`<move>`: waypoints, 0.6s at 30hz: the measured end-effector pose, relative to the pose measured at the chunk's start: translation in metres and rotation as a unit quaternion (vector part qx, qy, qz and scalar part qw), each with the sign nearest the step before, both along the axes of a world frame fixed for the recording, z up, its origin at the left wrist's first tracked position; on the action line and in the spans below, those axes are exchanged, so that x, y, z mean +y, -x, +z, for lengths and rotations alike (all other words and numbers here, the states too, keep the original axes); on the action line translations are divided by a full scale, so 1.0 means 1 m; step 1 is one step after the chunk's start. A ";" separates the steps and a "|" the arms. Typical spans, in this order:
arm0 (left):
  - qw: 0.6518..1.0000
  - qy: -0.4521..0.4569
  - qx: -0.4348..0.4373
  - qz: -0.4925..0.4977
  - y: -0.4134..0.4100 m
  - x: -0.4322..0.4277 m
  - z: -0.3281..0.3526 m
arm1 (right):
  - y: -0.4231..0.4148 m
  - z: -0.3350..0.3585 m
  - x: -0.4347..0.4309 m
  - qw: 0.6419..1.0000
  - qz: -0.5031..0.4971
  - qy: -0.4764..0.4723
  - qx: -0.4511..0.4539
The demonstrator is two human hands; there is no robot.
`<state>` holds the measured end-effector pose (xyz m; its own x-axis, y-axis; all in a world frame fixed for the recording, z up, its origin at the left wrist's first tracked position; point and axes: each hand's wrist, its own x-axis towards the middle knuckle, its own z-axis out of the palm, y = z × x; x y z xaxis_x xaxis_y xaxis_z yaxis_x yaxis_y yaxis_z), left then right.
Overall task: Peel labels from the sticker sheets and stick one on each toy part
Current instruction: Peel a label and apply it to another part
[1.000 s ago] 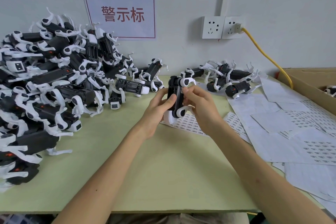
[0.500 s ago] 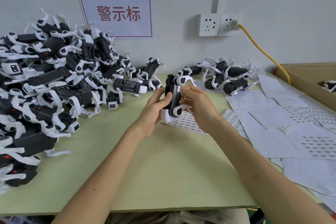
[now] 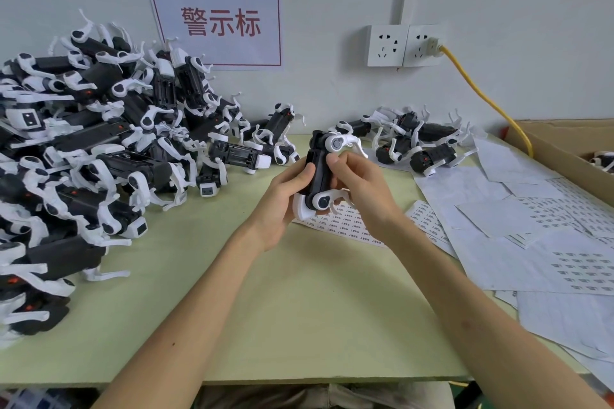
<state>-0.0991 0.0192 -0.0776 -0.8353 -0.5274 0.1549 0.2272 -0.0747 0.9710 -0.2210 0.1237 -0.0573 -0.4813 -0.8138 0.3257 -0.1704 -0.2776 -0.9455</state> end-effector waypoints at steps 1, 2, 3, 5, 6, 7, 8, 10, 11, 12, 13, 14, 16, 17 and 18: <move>1.000 -0.002 0.001 0.000 -0.001 0.000 0.000 | 0.000 0.000 0.000 1.000 -0.002 0.000 0.011; 1.000 -0.005 0.002 0.000 -0.001 0.000 0.000 | 0.000 0.000 0.000 1.000 -0.003 -0.001 0.019; 1.000 -0.007 0.004 0.000 -0.001 0.000 0.001 | 0.001 0.001 0.000 1.000 -0.002 -0.002 0.024; 1.000 -0.010 0.008 0.001 -0.002 0.001 0.001 | 0.001 0.001 0.000 1.000 0.002 -0.004 0.027; 1.000 -0.011 0.010 0.002 -0.002 0.001 0.001 | 0.002 0.001 0.000 1.000 0.004 -0.007 0.027; 1.000 -0.013 0.010 0.003 -0.001 0.002 0.001 | 0.002 0.000 0.000 1.000 0.006 -0.010 0.028; 1.000 -0.015 0.010 0.005 -0.001 0.002 0.001 | 0.003 0.000 0.000 0.999 0.008 -0.015 0.029; 1.000 -0.024 0.012 0.007 0.000 0.003 0.001 | 0.004 -0.001 -0.001 0.999 0.010 -0.024 0.037; 0.999 -0.028 0.014 0.009 0.000 0.003 0.001 | 0.005 -0.001 -0.001 0.999 0.012 -0.028 0.041; 0.999 -0.031 0.014 0.010 0.000 0.003 0.001 | 0.005 -0.001 -0.001 0.999 0.015 -0.030 0.042; 0.999 -0.033 0.015 0.011 0.000 0.003 0.001 | 0.006 -0.001 -0.001 0.998 0.019 -0.032 0.041; 0.999 -0.034 0.015 0.012 0.000 0.003 0.001 | 0.006 -0.001 -0.001 0.998 0.023 -0.034 0.038; 0.999 -0.034 0.014 0.013 0.000 0.002 0.001 | 0.006 -0.001 -0.001 0.998 0.031 -0.039 0.028; 0.999 -0.035 0.014 0.013 -0.001 0.002 0.001 | 0.007 -0.002 -0.002 0.998 0.036 -0.040 0.018; 0.999 -0.037 0.015 0.012 0.000 0.001 0.001 | 0.007 -0.002 -0.002 0.998 0.042 -0.040 0.005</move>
